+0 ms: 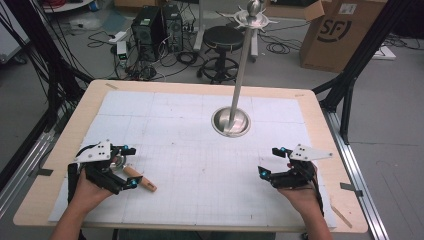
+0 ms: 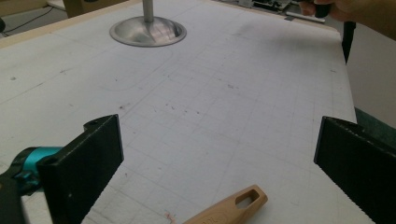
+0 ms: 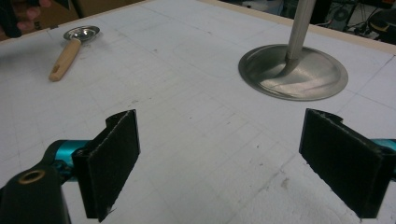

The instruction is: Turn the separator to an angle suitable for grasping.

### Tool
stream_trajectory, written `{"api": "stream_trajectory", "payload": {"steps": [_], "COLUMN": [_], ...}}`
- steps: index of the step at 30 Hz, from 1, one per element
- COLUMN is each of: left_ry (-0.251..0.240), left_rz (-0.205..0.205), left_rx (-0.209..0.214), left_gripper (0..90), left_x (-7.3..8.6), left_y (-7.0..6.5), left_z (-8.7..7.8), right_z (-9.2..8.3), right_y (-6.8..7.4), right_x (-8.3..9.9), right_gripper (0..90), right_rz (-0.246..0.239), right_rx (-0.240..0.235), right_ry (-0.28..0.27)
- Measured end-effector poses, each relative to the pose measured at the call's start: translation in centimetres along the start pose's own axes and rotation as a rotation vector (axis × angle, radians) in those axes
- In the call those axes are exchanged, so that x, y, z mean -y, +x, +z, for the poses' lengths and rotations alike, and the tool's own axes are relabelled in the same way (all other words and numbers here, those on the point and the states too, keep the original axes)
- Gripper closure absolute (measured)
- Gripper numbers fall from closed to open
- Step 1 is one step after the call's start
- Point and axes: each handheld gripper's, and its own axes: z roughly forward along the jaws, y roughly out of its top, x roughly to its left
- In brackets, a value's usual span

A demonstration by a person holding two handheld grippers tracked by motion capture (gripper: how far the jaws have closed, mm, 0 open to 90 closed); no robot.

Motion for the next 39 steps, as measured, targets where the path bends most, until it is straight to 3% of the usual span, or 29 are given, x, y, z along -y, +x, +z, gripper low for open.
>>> {"api": "stream_trajectory", "payload": {"steps": [4,13,24,25,26,32,39], "left_ry": [0.010,0.022,0.051,0.067,0.084,0.141,0.206], "left_rz": [0.000,0.011,0.037,0.039,0.042,0.052,0.075], "left_rx": [-0.003,-0.011,0.088,0.100,0.103,0.138,0.141], "left_gripper": [1.9,2.2,48.7,48.7,55.3,74.0,89.2], "left_x": [0.20,0.22,0.18,0.22,0.29,0.36,0.40], "left_y": [0.04,-0.22,-0.17,-0.18,-0.26,-0.59,-0.62], "left_z": [-0.23,-0.55,-0.80,-0.71,-0.54,-0.18,-0.56], "right_z": [0.11,0.01,0.48,0.48,0.45,0.43,0.66], "right_y": [-0.24,0.13,0.10,0.10,0.04,0.10,0.21], "right_x": [0.25,0.09,0.13,0.13,0.19,0.20,0.32], "right_gripper": [11.2,11.2,11.2,11.2,11.2,11.3,11.4], "right_rz": [0.018,-0.001,0.000,0.000,0.001,-0.003,-0.008], "right_rx": [0.000,0.021,0.018,0.018,0.019,0.022,0.025], "right_ry": [0.004,0.002,0.017,0.017,0.018,0.019,0.034]}}
